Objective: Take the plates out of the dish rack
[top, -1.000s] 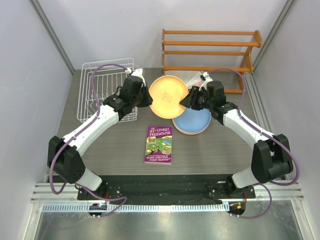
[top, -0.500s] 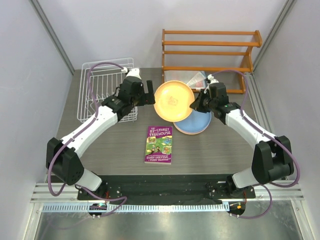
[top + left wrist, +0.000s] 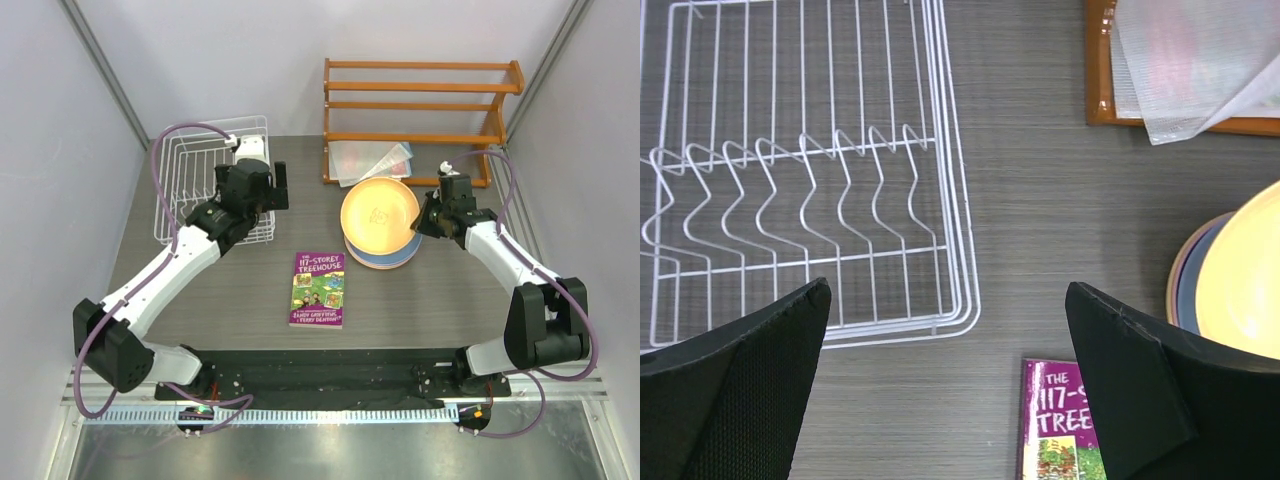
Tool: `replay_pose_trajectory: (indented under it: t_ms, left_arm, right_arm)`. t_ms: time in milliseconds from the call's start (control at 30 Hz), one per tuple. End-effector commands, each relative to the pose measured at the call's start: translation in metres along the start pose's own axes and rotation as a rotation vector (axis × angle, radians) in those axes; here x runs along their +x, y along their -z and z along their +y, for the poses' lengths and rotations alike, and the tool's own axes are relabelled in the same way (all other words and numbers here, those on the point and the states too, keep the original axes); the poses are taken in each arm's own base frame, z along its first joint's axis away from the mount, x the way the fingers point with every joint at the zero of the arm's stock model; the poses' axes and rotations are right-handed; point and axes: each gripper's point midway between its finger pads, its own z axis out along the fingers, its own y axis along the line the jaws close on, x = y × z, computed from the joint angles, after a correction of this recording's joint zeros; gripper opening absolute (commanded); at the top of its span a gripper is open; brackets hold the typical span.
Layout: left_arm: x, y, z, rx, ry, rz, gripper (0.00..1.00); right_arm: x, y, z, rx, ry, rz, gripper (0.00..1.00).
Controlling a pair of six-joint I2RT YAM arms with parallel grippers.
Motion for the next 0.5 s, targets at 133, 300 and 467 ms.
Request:
replay_pose_trajectory:
  t_ms: [133,300,467]
  left_arm:
    - [-0.0183,0.0127,0.0135,-0.043,-0.011,-0.058,1.00]
    - [-0.0135,0.0130,0.0160,-0.051,-0.018,-0.045,0.99]
    - [-0.0127,0.0126,0.0156,-0.049,-0.022,-0.044,0.99]
  right_arm:
    - [-0.0007,-0.0039,-0.0026,0.010,0.020,-0.004,0.07]
    - [0.0024,-0.0061,-0.0041,0.017,0.018,0.008,0.09]
    - [0.0043,-0.0037,-0.0038,0.011,0.023,0.009,0.18]
